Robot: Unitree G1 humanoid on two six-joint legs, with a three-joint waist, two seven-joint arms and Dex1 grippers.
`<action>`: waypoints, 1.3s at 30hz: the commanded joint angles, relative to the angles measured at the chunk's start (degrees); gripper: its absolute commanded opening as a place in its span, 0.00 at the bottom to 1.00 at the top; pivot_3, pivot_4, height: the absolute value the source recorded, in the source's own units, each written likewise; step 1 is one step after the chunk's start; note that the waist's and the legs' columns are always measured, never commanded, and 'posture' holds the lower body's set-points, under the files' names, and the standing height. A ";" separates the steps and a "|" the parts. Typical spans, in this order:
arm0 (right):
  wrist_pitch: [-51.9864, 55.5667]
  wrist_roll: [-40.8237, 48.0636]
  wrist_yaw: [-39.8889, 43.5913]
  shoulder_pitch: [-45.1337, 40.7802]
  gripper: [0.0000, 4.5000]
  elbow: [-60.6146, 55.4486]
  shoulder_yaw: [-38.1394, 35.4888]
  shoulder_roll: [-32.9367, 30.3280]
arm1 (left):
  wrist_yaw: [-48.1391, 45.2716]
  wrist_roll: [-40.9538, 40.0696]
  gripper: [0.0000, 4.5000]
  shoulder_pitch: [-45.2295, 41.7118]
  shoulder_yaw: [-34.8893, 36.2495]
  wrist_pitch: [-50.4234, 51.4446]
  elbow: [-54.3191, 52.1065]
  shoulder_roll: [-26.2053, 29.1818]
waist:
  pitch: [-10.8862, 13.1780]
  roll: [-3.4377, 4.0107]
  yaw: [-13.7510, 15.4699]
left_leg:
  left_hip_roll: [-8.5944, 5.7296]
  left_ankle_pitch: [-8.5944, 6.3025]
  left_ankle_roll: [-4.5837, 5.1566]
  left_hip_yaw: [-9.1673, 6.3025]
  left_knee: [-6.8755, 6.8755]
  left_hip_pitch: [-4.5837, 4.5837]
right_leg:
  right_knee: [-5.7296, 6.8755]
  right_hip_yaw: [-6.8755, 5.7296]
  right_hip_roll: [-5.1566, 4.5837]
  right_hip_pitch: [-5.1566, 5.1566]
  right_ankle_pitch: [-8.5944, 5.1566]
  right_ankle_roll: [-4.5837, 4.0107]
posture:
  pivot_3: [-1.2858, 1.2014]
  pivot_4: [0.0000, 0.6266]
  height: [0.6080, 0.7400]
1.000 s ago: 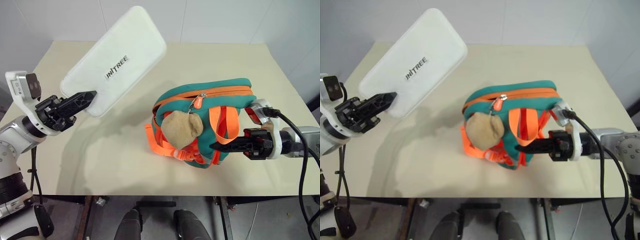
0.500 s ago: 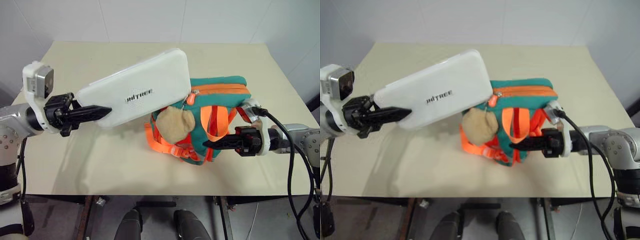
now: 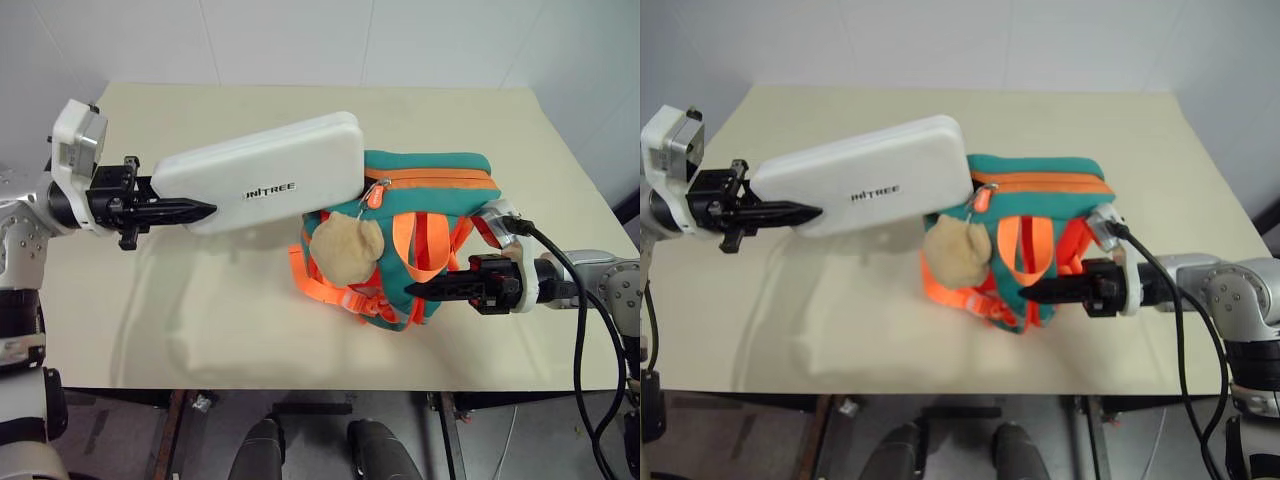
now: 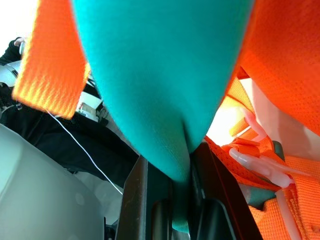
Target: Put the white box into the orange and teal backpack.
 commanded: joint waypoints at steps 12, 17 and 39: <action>0.77 1.03 -0.07 -0.50 0.00 -1.55 -2.33 0.91 | -9.33 15.58 0.28 -9.92 -11.27 -17.10 13.45 -0.44 | 0.00 0.00 0.28 | -0.01 0.01 0.01 -0.02 0.06 -0.01 | 0.06 -0.01 -0.02 0.03 0.00 0.02 | 0.52 0.24 1.00; 1.04 0.95 0.58 -1.62 0.00 -1.39 -1.83 1.08 | -10.13 18.53 0.28 -17.19 -17.95 -22.92 17.99 -2.32 | 0.00 -0.01 0.40 | -0.05 0.02 0.03 -0.07 0.17 -0.05 | 0.08 -0.06 -0.04 0.07 0.01 0.05 | 0.52 0.24 1.00; 2.94 3.62 1.77 -2.30 0.00 -3.33 -3.71 0.38 | 1.82 36.13 0.28 -43.99 -17.83 -47.68 47.67 -14.42 | 0.02 -0.03 0.19 | -0.19 -0.04 0.13 -0.49 0.93 -0.88 | 0.50 -0.36 -0.05 -0.34 -0.06 0.24 | 0.52 0.24 1.00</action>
